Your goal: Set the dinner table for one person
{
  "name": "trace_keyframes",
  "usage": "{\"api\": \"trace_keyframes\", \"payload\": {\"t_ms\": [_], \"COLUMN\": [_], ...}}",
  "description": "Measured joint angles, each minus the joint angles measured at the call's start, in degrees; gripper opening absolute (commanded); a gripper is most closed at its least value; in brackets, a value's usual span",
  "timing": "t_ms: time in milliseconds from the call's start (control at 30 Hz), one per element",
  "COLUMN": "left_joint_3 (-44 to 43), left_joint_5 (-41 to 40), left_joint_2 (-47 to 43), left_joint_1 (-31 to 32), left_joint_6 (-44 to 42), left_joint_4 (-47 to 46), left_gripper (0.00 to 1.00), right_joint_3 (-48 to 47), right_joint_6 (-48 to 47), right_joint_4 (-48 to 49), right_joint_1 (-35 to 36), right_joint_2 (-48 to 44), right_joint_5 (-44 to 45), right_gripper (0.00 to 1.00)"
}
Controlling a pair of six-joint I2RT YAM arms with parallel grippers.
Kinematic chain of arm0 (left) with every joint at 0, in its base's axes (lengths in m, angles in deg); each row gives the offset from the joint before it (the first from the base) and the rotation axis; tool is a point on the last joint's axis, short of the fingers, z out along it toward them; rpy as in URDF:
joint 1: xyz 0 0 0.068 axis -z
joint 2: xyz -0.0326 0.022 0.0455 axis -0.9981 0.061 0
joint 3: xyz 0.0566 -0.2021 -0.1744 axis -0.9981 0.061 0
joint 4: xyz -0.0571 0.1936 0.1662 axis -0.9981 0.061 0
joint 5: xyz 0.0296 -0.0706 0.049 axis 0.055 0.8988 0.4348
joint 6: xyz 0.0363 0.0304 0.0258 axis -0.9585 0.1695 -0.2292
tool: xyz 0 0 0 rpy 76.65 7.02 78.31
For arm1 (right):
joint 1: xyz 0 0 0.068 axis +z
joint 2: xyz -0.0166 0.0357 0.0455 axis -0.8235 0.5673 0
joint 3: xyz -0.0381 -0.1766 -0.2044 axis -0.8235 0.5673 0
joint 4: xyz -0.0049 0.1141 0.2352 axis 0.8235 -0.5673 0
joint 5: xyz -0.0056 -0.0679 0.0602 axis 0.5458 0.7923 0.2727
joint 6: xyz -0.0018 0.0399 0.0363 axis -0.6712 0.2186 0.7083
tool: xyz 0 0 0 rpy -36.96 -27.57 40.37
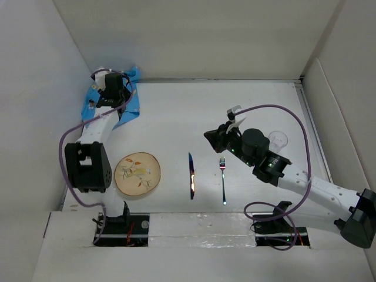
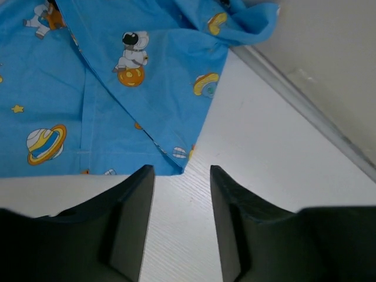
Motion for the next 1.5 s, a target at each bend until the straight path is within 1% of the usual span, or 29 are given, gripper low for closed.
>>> {"api": "trace_keyframes", "payload": {"t_ms": [33,67,100,133,200,267,333,500,600,700,733,800,833,900,933,1033,1167,1200,1233,1300,1333,1367,1467,1500], "left_joint_3": [-1.55,-3.37,-3.58,-7.13,-11.91,-15.23,-15.89,-16.44,-18.05,-19.10,-19.43,-20.59,-21.59,-23.63,-24.55,-27.26,-28.02,-28.20,-28.37,-28.44,-28.39,-28.24,-24.90,-22.82], "left_joint_5": [0.02,0.02,0.09,0.22,0.94,1.57,2.01,2.27,3.21,4.35,4.61,5.09,5.18,5.05,5.03,6.43,10.19,11.34,12.33,14.97,16.44,17.81,19.76,19.30], "left_joint_2": [2.58,5.66,5.97,11.82,17.66,22.69,25.57,28.46,29.77,30.95,31.41,32.81,33.83,35.39,35.98,37.68,37.79,37.79,37.75,37.46,37.27,36.94,33.73,31.80], "left_joint_1": [-0.31,-0.57,-0.61,-1.03,-1.29,-1.33,-1.07,0.61,1.36,2.14,2.38,3.17,3.54,4.63,5.33,8.15,13.35,14.73,16.06,18.21,19.21,19.96,20.65,20.50], "left_joint_6": [-0.04,-0.07,-0.07,-0.15,-0.26,-0.26,-0.42,-1.55,-1.79,-1.79,-1.81,-1.95,-2.12,-2.62,-2.67,-2.93,-2.34,-1.95,-1.51,-0.42,0.44,0.98,2.43,2.64], "left_joint_4": [0.35,0.96,1.14,2.19,4.44,5.64,6.64,9.73,9.90,9.46,9.49,9.75,9.86,9.88,9.97,10.08,9.05,8.39,7.76,6.25,5.27,4.31,1.29,0.57], "left_gripper": [0.48,0.48,0.49,0.51,0.51,0.51,0.54,0.55,0.55,0.47,0.41,0.35,0.27,0.14,0.00,0.00,0.00,0.07,0.23,0.39,0.50,0.53,0.56,0.56], "right_joint_3": [0.00,0.00,0.00,0.00,0.00,0.00,0.00,0.00,0.00,-0.02,-0.02,-0.02,-0.02,-0.07,-0.04,-0.07,-0.09,-0.09,-0.11,-0.11,-0.11,-0.11,-0.11,-0.11], "right_joint_6": [-0.07,0.13,-0.04,0.11,-0.11,-0.15,-0.20,-0.26,-0.26,-0.26,-0.26,-0.26,-0.28,-0.26,-0.26,-0.26,-0.28,-0.28,-0.28,-0.28,-0.28,-0.28,-0.26,-0.26], "right_joint_4": [0.07,0.02,0.07,0.07,0.04,0.00,-0.04,0.00,0.02,0.00,0.00,-0.02,0.00,0.00,0.00,-0.02,0.00,-0.02,-0.02,0.00,0.00,0.00,0.00,0.00], "right_joint_1": [0.00,0.00,0.00,0.00,-0.02,-0.02,-0.02,-0.13,-0.17,-0.17,-0.17,-0.17,-0.17,-0.17,-0.17,-0.17,-0.57,-0.81,-1.07,-1.62,-1.84,-2.12,-2.60,-2.64], "right_joint_2": [0.04,0.13,0.31,0.61,1.38,2.43,3.43,4.63,5.38,6.27,6.49,6.69,6.69,6.69,6.69,6.69,6.69,6.69,6.71,6.75,6.91,7.10,7.93,8.15], "right_joint_5": [-0.02,0.00,0.00,-0.02,-0.04,-0.15,-0.28,-0.72,-1.11,-1.44,-1.60,-1.60,-1.60,-1.57,-1.55,-1.51,-0.98,-0.92,-0.83,-0.68,-0.66,-0.66,-0.66,-0.68], "right_gripper": [0.27,0.33,0.44,0.48,0.53,0.53,0.54,0.54,0.54,0.54,0.54,0.54,0.54,0.54,0.54,0.53,0.53,0.53,0.53,0.53,0.53,0.53,0.53,0.46]}}
